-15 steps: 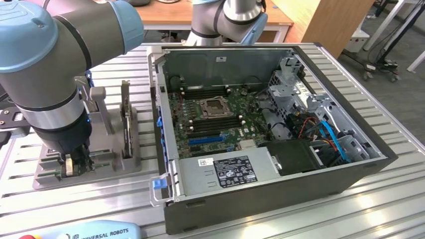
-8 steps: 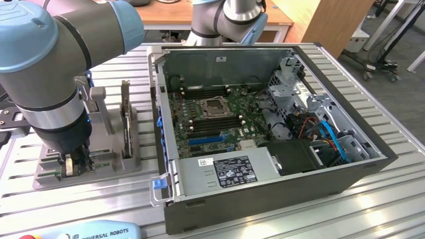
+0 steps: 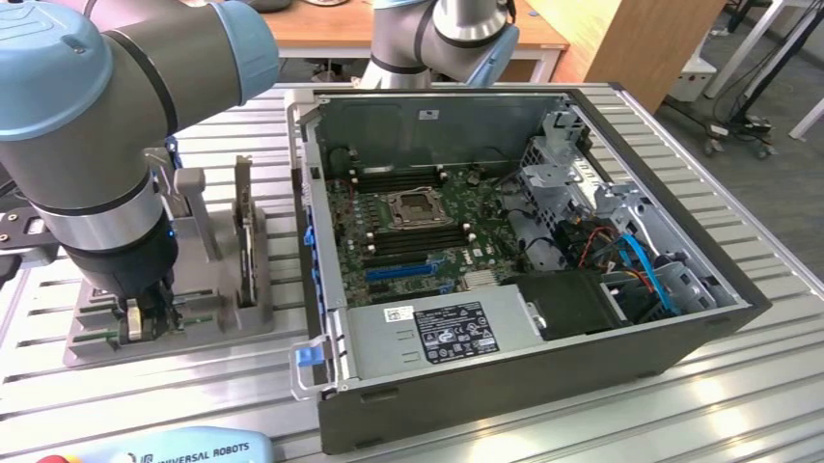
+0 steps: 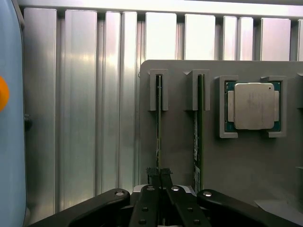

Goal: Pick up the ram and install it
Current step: 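Pick up the ram and move it above insertion slot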

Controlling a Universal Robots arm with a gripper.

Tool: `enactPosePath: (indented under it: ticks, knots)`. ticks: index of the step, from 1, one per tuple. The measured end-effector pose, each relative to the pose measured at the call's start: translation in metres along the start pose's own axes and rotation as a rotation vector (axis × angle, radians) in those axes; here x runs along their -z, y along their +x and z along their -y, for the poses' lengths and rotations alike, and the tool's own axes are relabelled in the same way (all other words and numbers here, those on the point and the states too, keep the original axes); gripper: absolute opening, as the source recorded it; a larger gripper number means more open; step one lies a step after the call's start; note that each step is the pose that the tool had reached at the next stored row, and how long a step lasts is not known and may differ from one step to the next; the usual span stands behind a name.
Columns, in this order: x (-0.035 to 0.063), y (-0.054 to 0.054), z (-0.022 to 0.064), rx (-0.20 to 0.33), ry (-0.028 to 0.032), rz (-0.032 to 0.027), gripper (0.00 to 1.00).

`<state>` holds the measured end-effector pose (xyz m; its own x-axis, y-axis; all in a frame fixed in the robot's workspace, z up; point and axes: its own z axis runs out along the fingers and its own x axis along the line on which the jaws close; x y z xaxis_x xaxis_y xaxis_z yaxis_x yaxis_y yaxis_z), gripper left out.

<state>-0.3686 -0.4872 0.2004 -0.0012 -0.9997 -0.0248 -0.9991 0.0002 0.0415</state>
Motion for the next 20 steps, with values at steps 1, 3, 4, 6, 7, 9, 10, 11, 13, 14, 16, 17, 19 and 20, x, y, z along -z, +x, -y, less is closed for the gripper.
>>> enactPosePath:
  ticks: [1, 3, 4, 6, 7, 9, 10, 11, 13, 14, 16, 17, 19, 20]
  knots:
    - [0.0, 0.0, 0.0, 0.0, 0.0, 0.0, 0.11]
    - [0.0, 0.0, 0.0, 0.0, 0.0, -0.0001, 0.11]
    - [0.0, 0.0, 0.0, 0.0, 0.0, 0.0, 0.11]
    - [0.0, 0.0, 0.0, 0.0, -0.0001, 0.0, 0.11]
    - [0.0001, 0.0, 0.0, 0.0, 0.0, 0.0, 0.11]
    - [0.0008, 0.0, 0.0, 0.0, -0.0001, -0.0001, 0.11]
    - [0.0012, 0.0, -0.0001, 0.0, -0.0001, -0.0002, 0.11]
    - [0.0016, 0.0, -0.0001, 0.0, 0.0, 0.0, 0.11]
    - [0.0027, -0.0001, -0.0001, 0.0, -0.0001, -0.0001, 0.11]
    - [0.0034, -0.0001, -0.0002, 0.0, -0.0001, -0.0001, 0.11]
    - [0.0044, -0.0001, -0.0002, 0.0, 0.0, 0.0, 0.11]
    - [0.0047, -0.0001, -0.0002, 0.0, 0.0001, 0.0, 0.11]
    - [0.0053, -0.0001, -0.0002, 0.001, 0.0001, -0.0001, 0.11]
    - [0.0057, -0.0001, -0.0002, 0.001, 0.0, -0.0001, 0.11]
